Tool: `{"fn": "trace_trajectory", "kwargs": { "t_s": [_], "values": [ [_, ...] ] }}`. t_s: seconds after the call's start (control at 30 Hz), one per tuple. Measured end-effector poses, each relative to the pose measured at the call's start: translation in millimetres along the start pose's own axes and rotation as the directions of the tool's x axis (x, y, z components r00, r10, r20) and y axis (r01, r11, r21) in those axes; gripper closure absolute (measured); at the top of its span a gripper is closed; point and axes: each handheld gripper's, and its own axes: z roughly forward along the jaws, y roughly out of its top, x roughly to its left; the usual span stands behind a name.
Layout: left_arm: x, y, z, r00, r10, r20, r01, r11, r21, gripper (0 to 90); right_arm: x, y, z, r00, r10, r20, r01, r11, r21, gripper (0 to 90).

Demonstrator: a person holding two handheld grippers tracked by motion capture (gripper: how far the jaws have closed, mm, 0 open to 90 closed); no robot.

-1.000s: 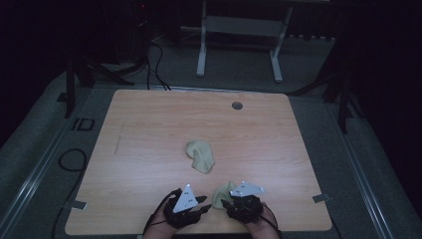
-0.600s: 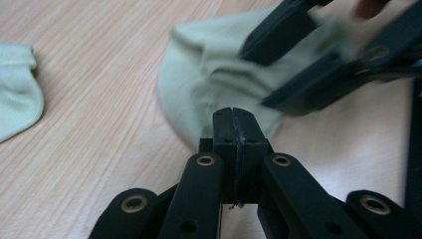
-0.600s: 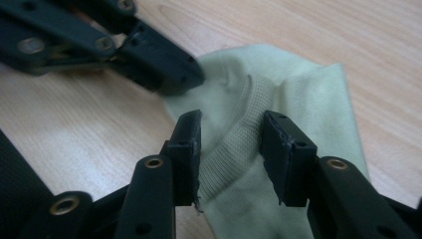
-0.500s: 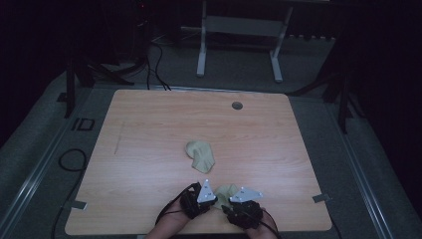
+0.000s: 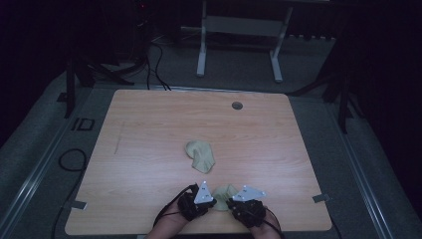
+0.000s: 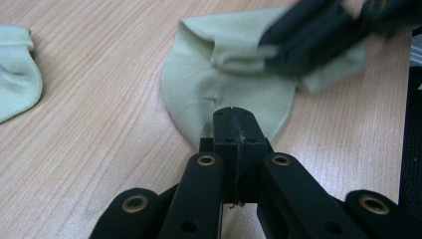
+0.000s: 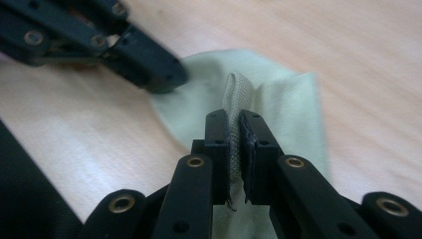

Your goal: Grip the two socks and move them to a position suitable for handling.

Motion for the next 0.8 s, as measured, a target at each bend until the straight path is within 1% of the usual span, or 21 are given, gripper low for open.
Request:
{"fn": "trace_trajectory", "kwargs": {
  "t_s": [0.03,0.13,0.17,0.27,0.33,0.4,0.43,0.57,0.7,0.8],
  "values": [
    [0.2,-0.3,0.1,1.0000,-0.002,-0.002,0.002,1.0000,-0.003,89.5,-4.5,0.2,-3.4,0.9999,0.008,0.008,-0.008,1.000,-0.009,83.2],
    [0.8,-0.9,-0.3,1.0000,-0.001,-0.008,0.001,1.0000,-0.004,89.5,-17.7,-0.9,-13.5,0.9982,0.061,0.003,-0.061,0.998,-0.029,83.2],
    [0.7,-0.8,-0.3,0.9999,0.000,-0.013,0.000,1.0000,-0.004,89.5,-20.6,-1.6,-16.3,0.9975,0.071,0.006,-0.070,0.997,-0.036,83.2],
    [1.0,-0.4,-0.2,0.9999,0.005,-0.011,-0.005,1.0000,-0.002,89.5,-31.5,-4.9,-27.5,0.9933,0.115,0.007,-0.114,0.992,-0.059,83.1],
    [1.4,0.0,-0.2,1.0000,0.005,-0.008,-0.005,1.0000,0.002,89.5,-39.2,-8.4,-32.8,0.9902,0.138,0.021,-0.137,0.988,-0.066,83.1],
    [0.8,0.3,-0.1,0.9999,0.007,-0.011,-0.007,1.0000,0.002,89.5,-47.3,-13.0,-36.1,0.9866,0.160,0.034,-0.157,0.986,-0.063,83.1],
    [0.6,0.4,0.0,0.9999,0.005,-0.012,-0.005,1.0000,0.001,89.5,-52.4,-16.1,-37.9,0.9832,0.177,0.043,-0.174,0.983,-0.064,83.1],
    [0.8,0.4,0.1,0.9999,0.008,-0.012,-0.008,1.0000,0.001,89.5,-65.1,-24.6,-42.7,0.9759,0.210,0.059,-0.207,0.977,-0.061,83.0],
    [1.8,1.1,0.6,0.9998,0.013,-0.017,-0.013,0.9999,0.003,89.5,-72.3,-34.6,-45.6,0.9687,0.240,0.064,-0.237,0.970,-0.051,83.0],
    [2.2,1.7,1.2,0.9997,0.018,-0.018,-0.018,0.9998,0.002,89.5,-77.0,-41.3,-44.3,0.9644,0.256,0.066,-0.254,0.966,-0.040,82.8]
  ]
}}
